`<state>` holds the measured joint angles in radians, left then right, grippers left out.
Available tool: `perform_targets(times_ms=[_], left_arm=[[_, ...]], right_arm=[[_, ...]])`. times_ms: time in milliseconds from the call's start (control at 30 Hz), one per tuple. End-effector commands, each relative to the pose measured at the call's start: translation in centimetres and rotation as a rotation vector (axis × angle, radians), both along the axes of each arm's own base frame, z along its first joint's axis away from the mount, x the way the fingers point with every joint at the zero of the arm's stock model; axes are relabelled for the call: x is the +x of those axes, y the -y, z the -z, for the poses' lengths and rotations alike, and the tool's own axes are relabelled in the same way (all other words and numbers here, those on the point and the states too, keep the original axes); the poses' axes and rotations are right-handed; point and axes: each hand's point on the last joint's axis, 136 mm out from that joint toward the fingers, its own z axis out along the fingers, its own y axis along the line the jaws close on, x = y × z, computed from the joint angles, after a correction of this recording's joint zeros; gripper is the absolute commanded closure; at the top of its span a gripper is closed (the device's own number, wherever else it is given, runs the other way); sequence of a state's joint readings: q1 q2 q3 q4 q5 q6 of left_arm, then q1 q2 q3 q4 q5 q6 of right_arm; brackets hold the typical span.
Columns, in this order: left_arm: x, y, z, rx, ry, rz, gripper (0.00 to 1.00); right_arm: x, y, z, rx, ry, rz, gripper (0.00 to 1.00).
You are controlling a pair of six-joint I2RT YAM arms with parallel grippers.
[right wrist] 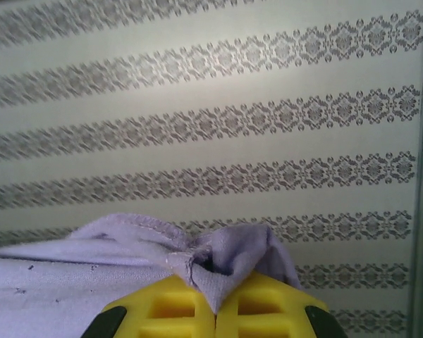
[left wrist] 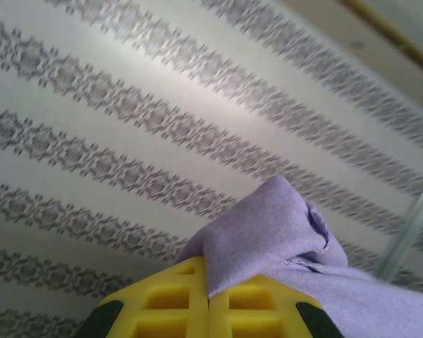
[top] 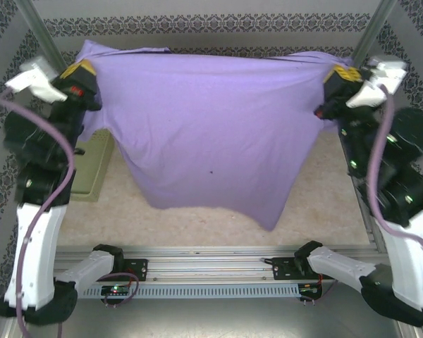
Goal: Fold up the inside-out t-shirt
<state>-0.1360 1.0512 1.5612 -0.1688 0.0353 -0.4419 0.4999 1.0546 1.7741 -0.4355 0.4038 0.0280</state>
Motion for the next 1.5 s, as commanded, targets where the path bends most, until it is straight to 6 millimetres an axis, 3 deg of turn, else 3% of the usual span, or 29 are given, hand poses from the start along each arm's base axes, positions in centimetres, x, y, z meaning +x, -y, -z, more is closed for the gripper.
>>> perform_targets(times_ms=[0,100,233,500,633,700,767,833,867,933,1000,1133,1300,1400,1467], left_arm=[[7.2,-0.8,4.8,0.054,-0.138,-0.103,1.0],[12.3,-0.4,9.9,0.087,-0.258,-0.124,1.0],[18.0,-0.4,17.9,0.135,-0.415,-0.165,1.0],[27.0,0.3,33.8,0.235,-0.695,-0.178,1.0],[30.7,0.5,39.7,0.278,-0.772,-0.188,0.95],[32.2,0.4,41.2,0.306,-0.79,-0.202,0.87],[33.8,0.5,42.1,0.337,-0.813,-0.197,0.64],[35.0,1.1,42.3,0.384,-0.863,-0.164,0.45],[35.4,1.0,41.8,0.401,-0.898,-0.166,0.39],[35.3,0.6,40.5,0.412,-0.944,-0.182,0.29],[34.5,0.4,38.7,0.398,-0.962,-0.193,0.22],[30.9,1.0,37.5,0.316,-1.03,-0.157,0.18],[24.1,2.8,38.2,0.208,-1.033,-0.1,0.15],[19.1,3.7,38.7,0.157,-1.038,-0.084,0.15],[15.1,4.7,39.5,0.152,-1.039,-0.071,0.15]], right_arm=[[5.1,0.5,2.4,-0.059,-0.081,0.12,1.0],[9.9,0.2,6.7,-0.061,-0.181,0.134,1.0],[16.5,-0.5,14.7,-0.086,-0.344,0.141,1.0],[27.3,-1.2,32.7,-0.113,-0.696,0.162,1.0],[31.6,-0.9,38.5,-0.108,-0.813,0.184,1.0],[33.4,-0.7,40.2,-0.107,-0.847,0.194,0.88],[35.1,-0.4,41.4,-0.108,-0.883,0.199,0.59],[36.1,0.0,41.5,-0.113,-0.908,0.218,0.36],[36.3,0.1,40.6,-0.117,-0.904,0.227,0.29],[36.3,0.0,39.0,-0.124,-0.888,0.231,0.2],[35.6,-0.6,37.4,-0.128,-0.874,0.219,0.18],[31.8,-3.3,35.9,-0.16,-0.884,0.141,0.18],[23.4,-7.4,36.3,-0.233,-0.912,0.036,0.18],[17.1,-10.0,37.1,-0.292,-0.934,-0.03,0.18],[12.3,-11.9,38.7,-0.333,-0.96,-0.09,0.18]])
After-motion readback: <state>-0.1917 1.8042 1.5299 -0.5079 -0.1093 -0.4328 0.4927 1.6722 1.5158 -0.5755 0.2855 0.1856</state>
